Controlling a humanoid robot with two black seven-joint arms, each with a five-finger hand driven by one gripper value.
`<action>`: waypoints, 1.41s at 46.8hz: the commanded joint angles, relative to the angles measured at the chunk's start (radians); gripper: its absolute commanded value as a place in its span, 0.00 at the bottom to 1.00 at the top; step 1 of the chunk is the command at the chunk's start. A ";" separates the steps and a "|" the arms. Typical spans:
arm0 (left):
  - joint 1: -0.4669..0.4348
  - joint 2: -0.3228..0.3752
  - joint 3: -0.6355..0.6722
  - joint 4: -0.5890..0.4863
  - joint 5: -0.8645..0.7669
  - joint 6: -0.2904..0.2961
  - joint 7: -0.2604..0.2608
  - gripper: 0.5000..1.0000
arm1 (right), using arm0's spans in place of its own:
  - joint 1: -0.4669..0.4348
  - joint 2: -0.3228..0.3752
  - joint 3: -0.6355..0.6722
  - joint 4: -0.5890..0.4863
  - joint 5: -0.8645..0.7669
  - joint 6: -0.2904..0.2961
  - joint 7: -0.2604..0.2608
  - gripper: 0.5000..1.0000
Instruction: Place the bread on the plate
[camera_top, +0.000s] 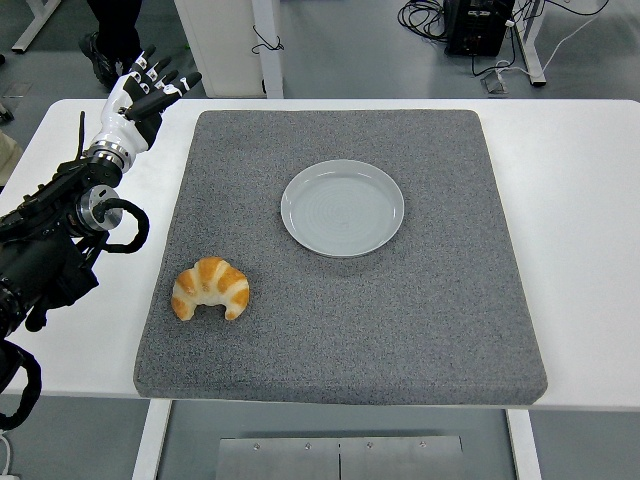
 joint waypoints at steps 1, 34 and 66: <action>0.001 -0.003 -0.002 0.000 0.000 0.000 -0.005 0.95 | 0.000 0.000 -0.001 0.000 0.000 0.000 0.000 1.00; -0.032 -0.003 0.000 0.000 -0.003 0.012 0.000 0.95 | 0.000 0.000 0.000 0.000 0.000 0.000 0.000 1.00; 0.003 0.253 0.127 -0.518 0.008 0.195 0.052 0.96 | 0.000 0.000 0.000 0.000 0.000 0.000 0.000 1.00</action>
